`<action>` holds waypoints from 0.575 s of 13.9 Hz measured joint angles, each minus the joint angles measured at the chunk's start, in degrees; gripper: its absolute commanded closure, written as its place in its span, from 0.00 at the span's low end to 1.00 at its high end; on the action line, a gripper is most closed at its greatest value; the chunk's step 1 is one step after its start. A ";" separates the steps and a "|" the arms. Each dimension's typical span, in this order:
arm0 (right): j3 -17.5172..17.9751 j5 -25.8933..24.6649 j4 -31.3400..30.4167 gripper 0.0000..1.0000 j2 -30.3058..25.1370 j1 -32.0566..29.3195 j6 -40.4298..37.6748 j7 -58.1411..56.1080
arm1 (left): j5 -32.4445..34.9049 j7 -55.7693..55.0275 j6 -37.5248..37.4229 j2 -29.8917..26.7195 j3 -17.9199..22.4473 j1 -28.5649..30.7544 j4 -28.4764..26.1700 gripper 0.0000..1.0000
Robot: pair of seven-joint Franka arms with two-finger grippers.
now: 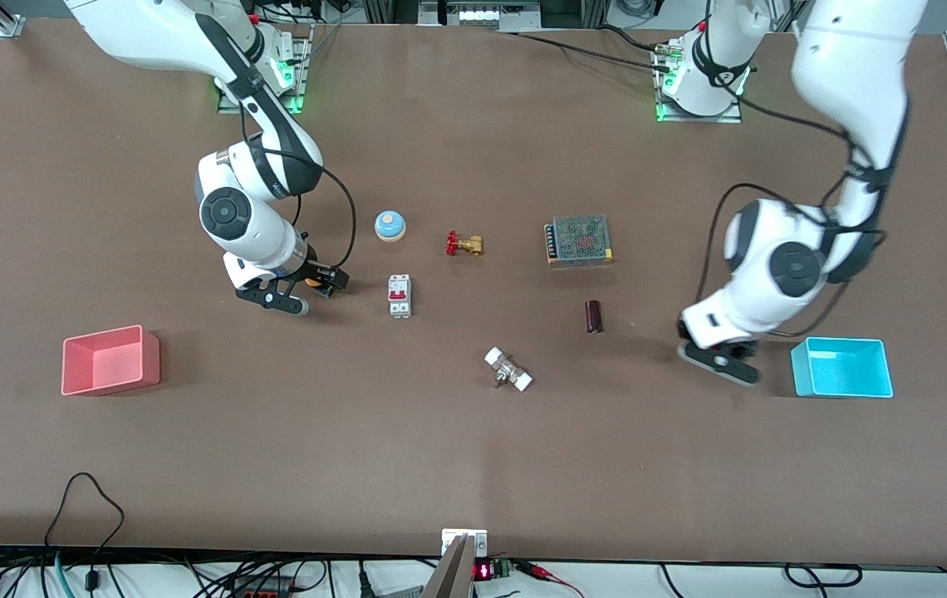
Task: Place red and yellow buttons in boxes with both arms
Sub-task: 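Carry the red button with the left gripper over the cyan box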
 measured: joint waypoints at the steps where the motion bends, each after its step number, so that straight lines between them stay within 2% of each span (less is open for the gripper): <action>1: 0.00 0.00 0.00 0.13 0.00 0.00 0.00 0.00 | 0.00 0.20 -3.94 -0.97 0.25 1.50 2.67 0.77; 4: 0.00 0.00 0.00 0.14 0.00 -0.01 0.00 0.00 | 0.03 0.35 -11.71 -2.08 0.95 5.93 9.38 0.77; 7: 0.00 -0.03 0.00 0.24 0.00 -0.01 0.01 0.00 | 0.04 0.36 -12.67 -1.52 1.42 11.41 11.00 0.77; 8: 0.00 -0.04 0.00 0.32 0.01 -0.01 0.01 0.00 | 0.04 0.37 -12.67 -0.90 1.48 13.26 11.26 0.78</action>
